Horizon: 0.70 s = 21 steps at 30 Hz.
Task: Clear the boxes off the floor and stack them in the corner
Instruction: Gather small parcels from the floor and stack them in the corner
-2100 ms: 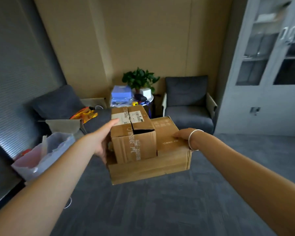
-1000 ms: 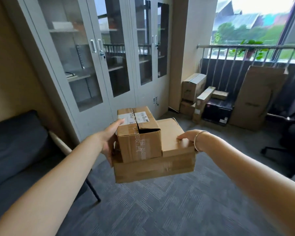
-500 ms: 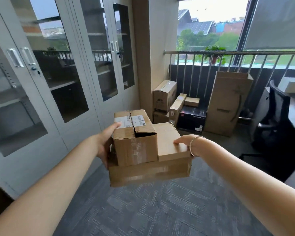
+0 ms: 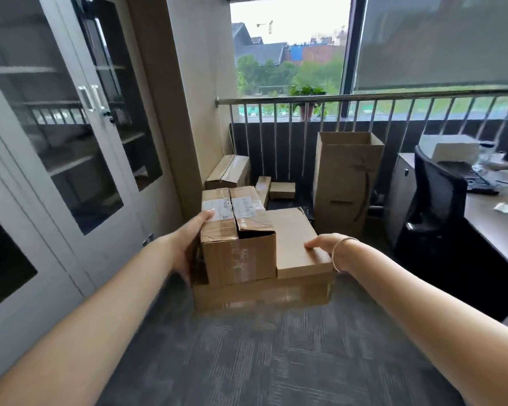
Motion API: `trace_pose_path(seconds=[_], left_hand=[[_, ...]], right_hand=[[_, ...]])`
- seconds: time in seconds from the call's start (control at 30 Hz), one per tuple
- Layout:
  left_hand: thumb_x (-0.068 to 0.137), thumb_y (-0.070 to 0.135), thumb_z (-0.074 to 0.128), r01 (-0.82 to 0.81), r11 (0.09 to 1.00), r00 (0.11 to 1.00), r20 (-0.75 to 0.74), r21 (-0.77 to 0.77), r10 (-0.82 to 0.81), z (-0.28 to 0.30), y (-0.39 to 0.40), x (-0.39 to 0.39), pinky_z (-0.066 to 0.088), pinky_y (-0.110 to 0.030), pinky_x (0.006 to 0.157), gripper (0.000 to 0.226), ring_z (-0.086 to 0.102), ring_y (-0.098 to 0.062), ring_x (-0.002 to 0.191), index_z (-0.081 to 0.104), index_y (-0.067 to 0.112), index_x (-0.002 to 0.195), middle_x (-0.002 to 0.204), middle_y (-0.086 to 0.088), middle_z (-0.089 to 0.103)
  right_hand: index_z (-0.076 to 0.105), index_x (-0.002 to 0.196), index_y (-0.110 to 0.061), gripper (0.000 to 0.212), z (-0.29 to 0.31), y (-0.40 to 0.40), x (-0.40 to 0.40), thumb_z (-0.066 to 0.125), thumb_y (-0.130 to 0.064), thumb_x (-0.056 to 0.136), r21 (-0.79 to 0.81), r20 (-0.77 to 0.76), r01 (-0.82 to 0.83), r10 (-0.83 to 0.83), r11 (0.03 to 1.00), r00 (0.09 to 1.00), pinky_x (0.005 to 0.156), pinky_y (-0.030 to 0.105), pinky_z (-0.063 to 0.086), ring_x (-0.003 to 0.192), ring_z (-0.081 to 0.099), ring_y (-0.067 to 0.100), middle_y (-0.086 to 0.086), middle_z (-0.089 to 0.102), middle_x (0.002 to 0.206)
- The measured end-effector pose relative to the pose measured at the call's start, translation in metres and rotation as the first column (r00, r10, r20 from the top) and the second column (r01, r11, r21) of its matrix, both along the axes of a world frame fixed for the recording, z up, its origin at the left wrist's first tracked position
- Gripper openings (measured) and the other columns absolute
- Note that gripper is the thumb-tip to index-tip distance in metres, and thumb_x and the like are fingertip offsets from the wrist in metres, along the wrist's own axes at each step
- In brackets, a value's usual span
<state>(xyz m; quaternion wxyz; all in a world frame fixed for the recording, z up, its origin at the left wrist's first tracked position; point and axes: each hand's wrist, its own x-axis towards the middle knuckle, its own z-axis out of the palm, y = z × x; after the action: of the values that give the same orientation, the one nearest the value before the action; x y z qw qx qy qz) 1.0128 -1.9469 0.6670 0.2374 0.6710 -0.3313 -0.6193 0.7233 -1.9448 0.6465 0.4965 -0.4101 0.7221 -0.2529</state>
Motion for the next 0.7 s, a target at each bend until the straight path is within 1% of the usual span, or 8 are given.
trace_pose_path(seconds=[0.1,0.2,0.33,0.4,0.47,0.5,0.6,0.7], left_hand=[[0.037,0.086,0.067,0.024,0.998,0.999,0.033,0.051,-0.025,-0.015,-0.085,-0.007,0.028,-0.064,0.106,0.111,0.052,-0.043,0.121,0.060,0.020,0.126,0.126,-0.019,0.062],[0.041,0.087,0.063,0.048,0.997,0.998,0.041,0.067,-0.051,-0.025,-0.165,-0.031,0.024,-0.073,0.101,0.109,0.047,-0.047,0.123,0.056,0.022,0.128,0.129,-0.021,0.059],[0.035,0.086,0.067,0.085,0.993,0.996,0.019,0.076,-0.087,-0.034,-0.260,-0.057,0.021,-0.077,0.099,0.119,0.044,-0.047,0.127,0.051,0.023,0.136,0.136,-0.019,0.054],[0.043,0.086,0.065,0.094,0.992,0.995,0.012,0.078,-0.095,-0.035,-0.314,-0.070,0.018,-0.078,0.099,0.114,0.041,-0.048,0.127,0.049,0.022,0.136,0.136,-0.021,0.052],[0.040,0.084,0.067,0.085,0.994,0.996,0.000,0.066,-0.085,-0.034,-0.365,-0.082,0.018,-0.078,0.099,0.115,0.042,-0.048,0.126,0.051,0.020,0.134,0.135,-0.021,0.053],[0.040,0.084,0.067,0.070,0.995,0.998,0.000,0.068,-0.071,-0.034,-0.391,-0.087,0.018,-0.078,0.099,0.114,0.043,-0.047,0.126,0.052,0.020,0.133,0.134,-0.021,0.054],[0.055,0.085,0.060,0.070,0.996,0.997,-0.019,0.060,-0.069,-0.033,-0.452,-0.100,0.022,-0.075,0.100,0.098,0.049,-0.044,0.121,0.058,0.018,0.127,0.128,-0.019,0.059],[0.057,0.084,0.060,0.061,0.997,0.998,-0.028,0.053,-0.060,-0.042,-0.517,-0.106,0.026,-0.071,0.101,0.093,0.053,-0.042,0.117,0.062,0.018,0.124,0.123,-0.018,0.063]], right_hand=[[0.044,0.138,0.001,0.056,-0.007,-0.062,-0.015,0.065,-0.019,0.090,0.007,0.002,0.049,-0.049,0.999,0.999,0.104,0.036,0.035,0.131,0.042,0.031,0.016,0.042,0.146],[0.041,0.140,0.000,0.058,-0.015,-0.134,-0.033,0.065,-0.019,0.091,0.045,-0.009,0.091,-0.091,0.995,0.996,0.105,0.038,0.034,0.132,0.040,0.032,0.016,0.039,0.147],[0.041,0.140,0.000,0.058,-0.020,-0.228,-0.061,0.065,-0.020,0.091,0.041,-0.008,0.113,-0.112,0.993,0.994,0.104,0.040,0.033,0.133,0.039,0.033,0.017,0.037,0.148],[0.042,0.139,0.000,0.059,-0.019,-0.278,-0.076,0.066,-0.020,0.090,0.043,-0.006,0.120,-0.120,0.992,0.993,0.103,0.041,0.034,0.132,0.039,0.034,0.017,0.038,0.148],[0.043,0.139,-0.001,0.059,-0.015,-0.329,-0.089,0.067,-0.021,0.089,0.043,-0.010,0.136,-0.136,0.990,0.991,0.101,0.041,0.035,0.131,0.040,0.034,0.017,0.039,0.147],[0.043,0.139,-0.001,0.060,-0.014,-0.355,-0.094,0.067,-0.021,0.088,0.042,-0.010,0.139,-0.139,0.989,0.990,0.100,0.041,0.036,0.131,0.040,0.034,0.017,0.039,0.147],[0.043,0.139,-0.002,0.060,-0.015,-0.421,-0.100,0.068,-0.022,0.088,0.066,-0.012,0.140,-0.139,0.988,0.990,0.097,0.041,0.036,0.130,0.040,0.034,0.016,0.039,0.147],[0.043,0.139,-0.003,0.061,-0.024,-0.484,-0.104,0.068,-0.024,0.087,0.076,-0.020,0.145,-0.144,0.987,0.989,0.097,0.042,0.037,0.130,0.041,0.034,0.016,0.039,0.147]])
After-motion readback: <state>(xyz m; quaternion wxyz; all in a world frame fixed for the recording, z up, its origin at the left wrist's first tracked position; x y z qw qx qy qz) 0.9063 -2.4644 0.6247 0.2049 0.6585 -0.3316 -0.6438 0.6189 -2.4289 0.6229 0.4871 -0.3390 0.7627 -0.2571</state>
